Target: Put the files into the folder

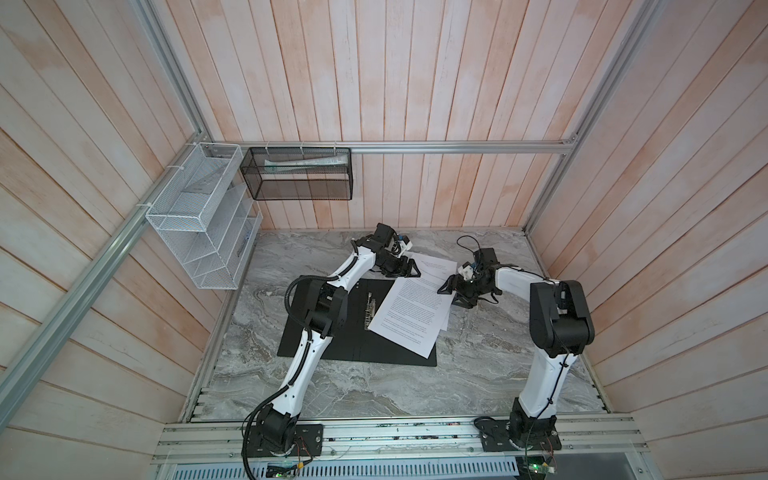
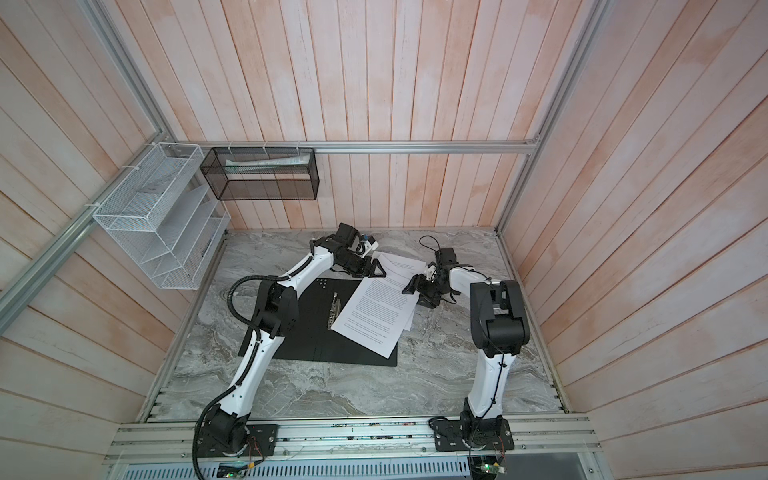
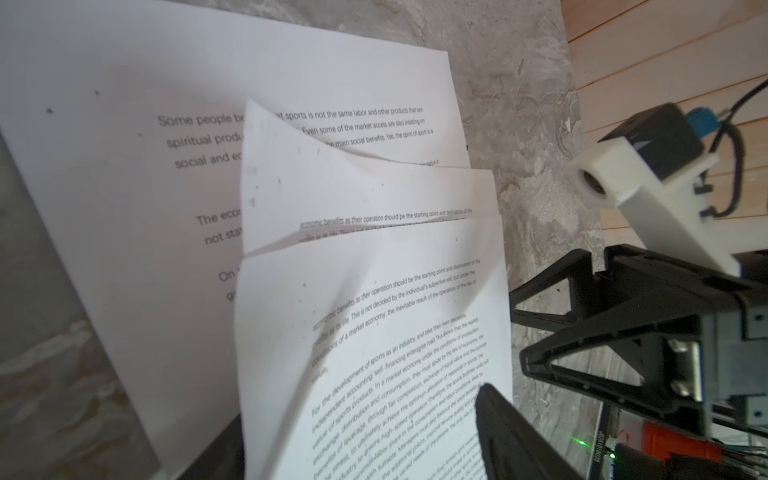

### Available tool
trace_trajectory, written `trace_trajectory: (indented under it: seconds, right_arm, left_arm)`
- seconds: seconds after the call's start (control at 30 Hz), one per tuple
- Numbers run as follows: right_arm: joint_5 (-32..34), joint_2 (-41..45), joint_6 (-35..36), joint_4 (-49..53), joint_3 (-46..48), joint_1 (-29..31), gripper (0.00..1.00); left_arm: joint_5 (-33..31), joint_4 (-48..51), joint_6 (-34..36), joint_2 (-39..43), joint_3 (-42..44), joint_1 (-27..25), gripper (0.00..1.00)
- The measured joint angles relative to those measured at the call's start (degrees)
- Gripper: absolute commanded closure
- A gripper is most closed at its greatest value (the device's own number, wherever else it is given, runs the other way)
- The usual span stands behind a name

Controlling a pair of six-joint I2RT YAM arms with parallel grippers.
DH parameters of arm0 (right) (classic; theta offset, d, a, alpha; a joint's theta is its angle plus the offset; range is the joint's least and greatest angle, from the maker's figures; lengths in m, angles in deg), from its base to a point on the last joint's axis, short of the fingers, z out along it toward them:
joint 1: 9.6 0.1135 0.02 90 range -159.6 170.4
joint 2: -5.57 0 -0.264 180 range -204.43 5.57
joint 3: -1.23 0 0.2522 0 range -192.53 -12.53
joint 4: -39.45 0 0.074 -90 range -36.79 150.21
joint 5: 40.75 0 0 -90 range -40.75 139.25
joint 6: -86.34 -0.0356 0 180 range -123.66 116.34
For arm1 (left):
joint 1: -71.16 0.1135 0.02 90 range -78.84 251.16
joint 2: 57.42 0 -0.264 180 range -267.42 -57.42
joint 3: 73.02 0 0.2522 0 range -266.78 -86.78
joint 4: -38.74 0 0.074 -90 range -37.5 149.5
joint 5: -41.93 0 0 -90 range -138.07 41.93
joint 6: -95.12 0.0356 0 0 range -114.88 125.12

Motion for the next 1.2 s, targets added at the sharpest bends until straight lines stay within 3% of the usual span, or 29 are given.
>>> trace_trajectory:
  seconds: [0.2,0.6,0.73,0.83,1.2]
  right_arm:
    - [-1.29,0.04,0.31,0.39,0.37,0.37,0.33]
    - [-2.47,0.92,0.96,1.16,1.86,4.09,0.37]
    - [-1.44,1.42,1.7,2.64,1.86,4.76,0.35]
    - [1.73,2.43,2.12,4.74,1.68,4.96,0.34]
    - [10.03,3.61,2.32,8.04,-9.9,0.5,0.35]
  left_arm:
    - [0.98,-0.17,-4.63,5.84,6.84,1.18,0.33]
    - [2.43,-0.68,-6.6,17.66,20.83,2.14,0.38]
    - [1.84,-0.96,-6.32,19.71,25.11,2.14,0.2]
    - [-0.26,-0.76,-5.53,20.44,25.7,2.14,0.14]
    - [-7.78,2.4,1.11,27.98,25.83,2.69,0.15]
